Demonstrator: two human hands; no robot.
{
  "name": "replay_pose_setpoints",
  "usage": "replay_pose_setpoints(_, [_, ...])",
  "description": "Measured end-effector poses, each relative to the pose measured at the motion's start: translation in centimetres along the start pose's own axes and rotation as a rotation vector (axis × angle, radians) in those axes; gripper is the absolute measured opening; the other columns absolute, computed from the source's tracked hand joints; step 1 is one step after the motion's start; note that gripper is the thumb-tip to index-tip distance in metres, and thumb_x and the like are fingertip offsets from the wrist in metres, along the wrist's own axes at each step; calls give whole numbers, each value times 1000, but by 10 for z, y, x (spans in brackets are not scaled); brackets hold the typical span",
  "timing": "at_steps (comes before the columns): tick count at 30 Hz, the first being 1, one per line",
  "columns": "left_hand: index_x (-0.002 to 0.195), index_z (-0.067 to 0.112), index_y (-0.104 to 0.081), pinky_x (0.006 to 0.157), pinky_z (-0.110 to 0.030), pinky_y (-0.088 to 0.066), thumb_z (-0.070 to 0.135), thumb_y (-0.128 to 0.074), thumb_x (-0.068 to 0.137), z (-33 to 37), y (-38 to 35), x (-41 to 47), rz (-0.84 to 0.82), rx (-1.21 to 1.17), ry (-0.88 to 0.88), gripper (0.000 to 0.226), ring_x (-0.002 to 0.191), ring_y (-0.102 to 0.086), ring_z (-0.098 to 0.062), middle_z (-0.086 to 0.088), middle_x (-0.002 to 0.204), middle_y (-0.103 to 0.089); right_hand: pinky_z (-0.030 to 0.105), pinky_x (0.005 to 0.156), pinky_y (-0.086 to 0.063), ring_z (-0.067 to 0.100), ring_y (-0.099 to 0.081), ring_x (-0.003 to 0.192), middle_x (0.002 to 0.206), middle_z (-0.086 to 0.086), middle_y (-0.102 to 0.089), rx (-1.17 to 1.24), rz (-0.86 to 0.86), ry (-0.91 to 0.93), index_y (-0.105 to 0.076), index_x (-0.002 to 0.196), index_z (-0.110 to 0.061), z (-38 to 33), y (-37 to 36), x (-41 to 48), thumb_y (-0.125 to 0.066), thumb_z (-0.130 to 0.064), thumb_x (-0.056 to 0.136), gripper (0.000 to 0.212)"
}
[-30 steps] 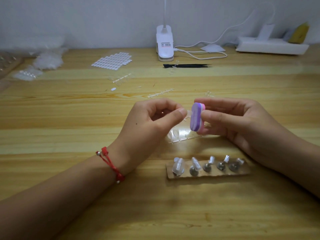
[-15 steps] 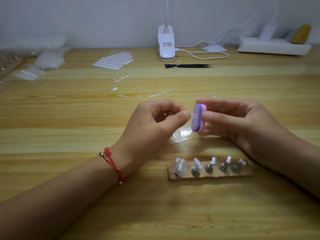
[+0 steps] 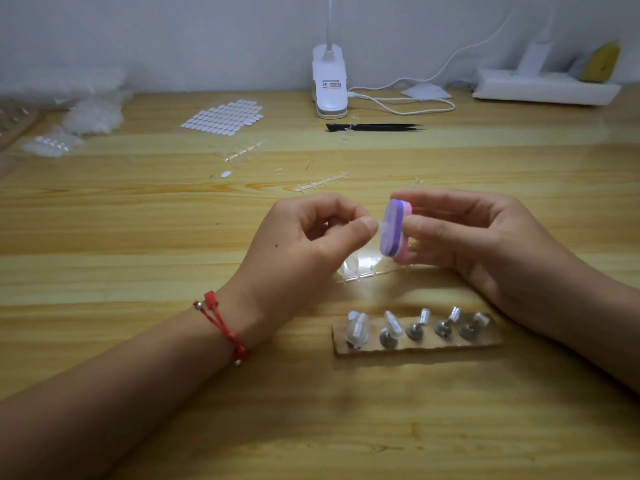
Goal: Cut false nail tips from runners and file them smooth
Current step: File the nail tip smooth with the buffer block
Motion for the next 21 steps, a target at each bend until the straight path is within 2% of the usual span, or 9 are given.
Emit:
replay_pose_setpoints(2, [71,11,-65,48,-12,-32,9,-63,85,0,1,0,16,-7,-1,14,47,-36,-5,-2,54,-43,25,73,-57,21,-74,81,92,8,-76,-60,-50,-9,-79,98,-24,0,-3,-1,-79,-27,63,35])
replay_pose_setpoints(5, [72,11,-65,48,-12,-33,9,-63,85,1,-2,-1,-32,20,-3,14,49,-38,-7,-8,59,-45,24,69,-57,19,-73,78,89,6,-76,23,29,15,-79,94,-19,0,2,1,-78,-24,60,34])
replay_pose_setpoints(9, [70,13,-64,49,-9,-33,9,-63,85,0,1,0,14,-9,-5,16,46,-40,0,13,49,-47,25,71,-57,19,-73,80,90,7,-76,-44,-40,-1,-79,94,-23,0,-3,-1,-78,-26,61,33])
replay_pose_setpoints(13, [71,11,-65,47,-11,-32,9,-64,85,1,-2,-1,-23,10,-13,14,47,-37,-4,-4,55,-44,24,67,-57,16,-73,76,87,4,-76,45,27,9,-79,91,-17,0,2,1,-77,-21,61,31])
replay_pose_setpoints(16, [69,12,-64,48,-10,-32,9,-64,86,0,1,1,28,-17,-11,17,45,-38,-1,12,48,-45,24,69,-57,17,-73,78,88,7,-76,-11,-32,-11,-79,93,-21,-1,-2,0,-77,-23,60,33])
replay_pose_setpoints(18, [69,12,-64,47,-10,-33,8,-64,86,0,0,0,15,-2,-13,17,44,-39,0,13,48,-47,24,68,-57,18,-73,78,87,7,-76,-20,-50,-20,-80,92,-21,-1,-3,-1,-78,-23,59,33])
replay_pose_setpoints(21, [69,13,-65,46,-10,-33,9,-64,85,0,-2,-1,-3,-3,-20,17,45,-38,0,9,51,-46,23,63,-56,15,-71,74,83,4,-75,67,22,-4,-79,89,-14,-2,1,1,-75,-17,58,32])
Point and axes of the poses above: each hand's wrist, its own x-axis towards the middle knuckle, its own y-axis out of the back of the hand, z = x × y, the point moved 3 cm from there along x, towards the middle knuckle
